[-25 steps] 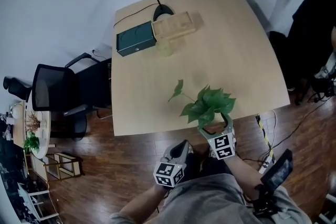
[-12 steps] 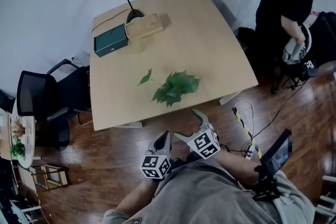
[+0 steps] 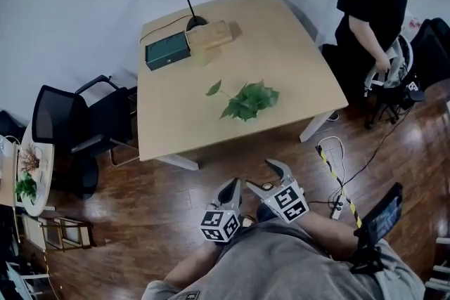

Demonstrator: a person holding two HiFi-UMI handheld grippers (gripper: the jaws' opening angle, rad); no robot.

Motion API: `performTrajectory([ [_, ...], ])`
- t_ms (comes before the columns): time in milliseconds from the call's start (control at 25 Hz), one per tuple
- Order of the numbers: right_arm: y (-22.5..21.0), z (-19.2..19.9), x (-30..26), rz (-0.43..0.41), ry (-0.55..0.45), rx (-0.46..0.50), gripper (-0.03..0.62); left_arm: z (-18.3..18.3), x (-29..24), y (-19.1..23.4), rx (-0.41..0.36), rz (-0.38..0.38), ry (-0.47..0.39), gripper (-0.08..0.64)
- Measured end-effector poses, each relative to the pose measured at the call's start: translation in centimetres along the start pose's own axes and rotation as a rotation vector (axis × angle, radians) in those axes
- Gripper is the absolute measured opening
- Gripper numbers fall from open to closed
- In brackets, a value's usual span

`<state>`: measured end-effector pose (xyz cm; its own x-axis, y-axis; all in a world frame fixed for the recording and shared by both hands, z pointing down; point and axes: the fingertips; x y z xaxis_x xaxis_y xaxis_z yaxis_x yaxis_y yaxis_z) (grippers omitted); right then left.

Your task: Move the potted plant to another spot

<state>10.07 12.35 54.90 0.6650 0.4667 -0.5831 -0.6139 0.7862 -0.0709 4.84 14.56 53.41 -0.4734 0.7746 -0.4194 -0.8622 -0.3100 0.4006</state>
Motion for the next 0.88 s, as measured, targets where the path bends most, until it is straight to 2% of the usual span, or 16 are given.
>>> performTrajectory([
  [280,5.5,1.4,3.9,0.009,-0.021,-0.019,0.235,3.2,4.3,-0.9,0.031,0.025,0.002,-0.006],
  [480,6.6,2.6,6.1,0.035,-0.023,-0.045,0.115,4.3,5.5,-2.2,0.018,0.045,0.006,-0.006],
  [680,6.7,2.7,7.4,0.014,-0.031,-0.092,0.025,4.1,6.7,-3.3,-0.003,0.048,-0.002,-0.006],
  [880,6.4,2.0,8.4,-0.032,-0.033,-0.131,0.008,3.2,6.9,-4.6,-0.018,0.048,-0.014,-0.006],
])
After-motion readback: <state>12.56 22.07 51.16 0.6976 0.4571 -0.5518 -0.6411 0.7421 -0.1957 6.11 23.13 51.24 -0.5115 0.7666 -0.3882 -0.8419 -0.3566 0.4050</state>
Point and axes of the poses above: the fingertips, and each gripper's own axes: x backward along the fingers, y to its left, z out of its underside, and after that the axes turned 7 degrees about y, right-handed
